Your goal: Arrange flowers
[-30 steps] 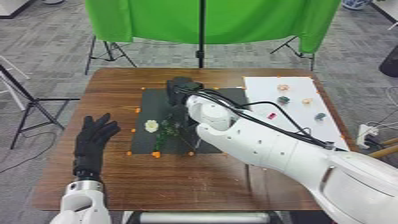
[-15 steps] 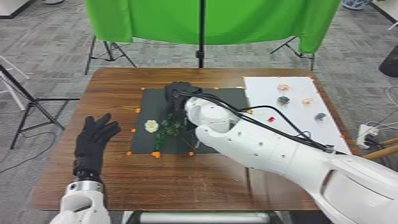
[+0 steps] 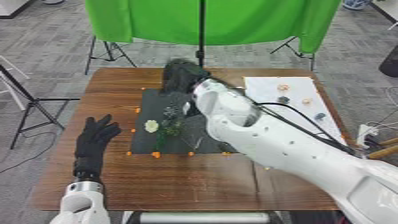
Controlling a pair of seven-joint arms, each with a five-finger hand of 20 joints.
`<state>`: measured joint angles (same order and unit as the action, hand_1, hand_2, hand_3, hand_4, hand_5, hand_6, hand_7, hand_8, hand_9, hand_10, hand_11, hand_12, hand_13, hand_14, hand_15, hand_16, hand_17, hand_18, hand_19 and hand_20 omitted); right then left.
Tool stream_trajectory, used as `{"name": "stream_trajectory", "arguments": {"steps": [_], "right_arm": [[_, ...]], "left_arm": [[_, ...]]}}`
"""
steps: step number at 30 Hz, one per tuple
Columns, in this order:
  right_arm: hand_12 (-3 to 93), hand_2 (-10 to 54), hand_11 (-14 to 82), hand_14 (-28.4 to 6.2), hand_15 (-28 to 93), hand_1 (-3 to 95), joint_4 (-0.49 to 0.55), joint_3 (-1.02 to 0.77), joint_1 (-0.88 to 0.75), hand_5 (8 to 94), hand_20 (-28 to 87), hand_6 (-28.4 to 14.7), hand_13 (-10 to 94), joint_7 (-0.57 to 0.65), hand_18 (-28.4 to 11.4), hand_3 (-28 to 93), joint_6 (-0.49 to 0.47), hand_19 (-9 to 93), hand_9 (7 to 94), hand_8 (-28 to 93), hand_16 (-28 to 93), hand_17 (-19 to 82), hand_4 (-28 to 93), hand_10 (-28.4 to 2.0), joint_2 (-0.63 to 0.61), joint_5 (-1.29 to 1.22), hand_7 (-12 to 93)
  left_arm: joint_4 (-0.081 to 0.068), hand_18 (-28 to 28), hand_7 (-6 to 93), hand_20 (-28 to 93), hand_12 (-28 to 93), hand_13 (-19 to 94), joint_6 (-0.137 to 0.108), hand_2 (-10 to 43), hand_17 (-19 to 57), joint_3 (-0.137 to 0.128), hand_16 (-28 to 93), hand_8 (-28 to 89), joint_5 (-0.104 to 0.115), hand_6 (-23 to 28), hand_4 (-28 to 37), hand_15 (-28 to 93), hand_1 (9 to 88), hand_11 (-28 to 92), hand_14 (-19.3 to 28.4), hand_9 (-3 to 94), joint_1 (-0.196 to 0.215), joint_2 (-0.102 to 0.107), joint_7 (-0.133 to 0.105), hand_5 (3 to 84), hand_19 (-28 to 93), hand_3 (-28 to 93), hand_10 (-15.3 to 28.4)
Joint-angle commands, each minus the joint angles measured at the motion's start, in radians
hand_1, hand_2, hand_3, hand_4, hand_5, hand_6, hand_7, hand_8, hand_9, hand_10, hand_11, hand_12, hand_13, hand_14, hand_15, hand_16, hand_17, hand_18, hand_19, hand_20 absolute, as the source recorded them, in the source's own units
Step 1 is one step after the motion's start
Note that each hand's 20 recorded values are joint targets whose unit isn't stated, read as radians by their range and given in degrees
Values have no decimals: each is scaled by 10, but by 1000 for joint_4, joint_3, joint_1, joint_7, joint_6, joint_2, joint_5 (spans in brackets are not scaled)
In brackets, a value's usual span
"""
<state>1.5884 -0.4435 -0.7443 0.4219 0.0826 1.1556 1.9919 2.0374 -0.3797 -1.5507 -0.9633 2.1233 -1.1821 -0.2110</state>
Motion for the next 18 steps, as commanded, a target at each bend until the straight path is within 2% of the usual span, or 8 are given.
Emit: {"name": "stream_trajectory", "arguments": {"steps": [1,2,3,6,10,15,18], "right_arm": [[256,-95,225,-72,669,341,223,-387,-230,659,653,1,814,135,-151,654,1,932,746,-91,363,591,-160,-152,-462,62,155],[251,-95,207,-80,672,337,221,-443,-275,652,653,0,803,149,-154,652,-32,932,727,-90,365,585,-155,-157,-486,65,147],[250,-95,194,-86,675,335,219,-490,-317,640,652,-2,794,167,-155,651,-50,932,705,-88,368,581,-150,-159,-511,69,139],[256,-95,176,-101,688,327,213,-630,-440,605,642,-9,762,222,-162,649,-172,932,642,-81,373,561,-142,-166,-544,62,125],[256,-95,160,-118,698,323,163,-674,-514,557,623,-20,725,261,-172,652,-206,932,586,-71,373,535,-139,-176,-547,86,107],[258,-95,165,-120,702,327,107,-690,-568,554,620,-21,722,275,-173,648,-237,932,589,-68,366,533,-142,-179,-536,97,104],[257,-95,167,-120,704,330,70,-686,-585,554,620,-19,722,282,-174,646,-232,932,591,-68,362,533,-144,-178,-523,87,105]], "left_arm": [[10,144,59,206,130,295,-7,184,-19,-13,8,-46,-20,88,-283,381,199,226,190,431,39,-15,20,443,196,540,156],[15,144,59,206,130,295,-11,184,-19,-16,8,-46,-19,88,-283,381,199,226,189,431,45,-16,24,443,196,541,156],[13,144,59,206,130,295,-10,183,-19,-14,9,-46,-13,88,-283,381,200,227,189,432,43,-17,20,443,197,542,157],[19,144,59,206,130,295,-11,183,-19,-19,9,-45,-20,87,-283,381,200,227,189,432,57,-21,19,443,197,542,157],[23,144,59,206,130,295,-10,181,-19,-20,8,-45,-15,87,-283,383,199,227,190,432,69,-21,18,443,197,547,157],[21,144,59,206,130,295,-4,180,-19,-19,8,-45,-23,87,-283,383,200,227,190,431,55,-19,11,443,196,547,156],[21,144,61,206,130,296,0,179,-20,-20,8,-45,-25,87,-283,383,200,228,189,432,54,-21,17,442,197,551,156]]}}
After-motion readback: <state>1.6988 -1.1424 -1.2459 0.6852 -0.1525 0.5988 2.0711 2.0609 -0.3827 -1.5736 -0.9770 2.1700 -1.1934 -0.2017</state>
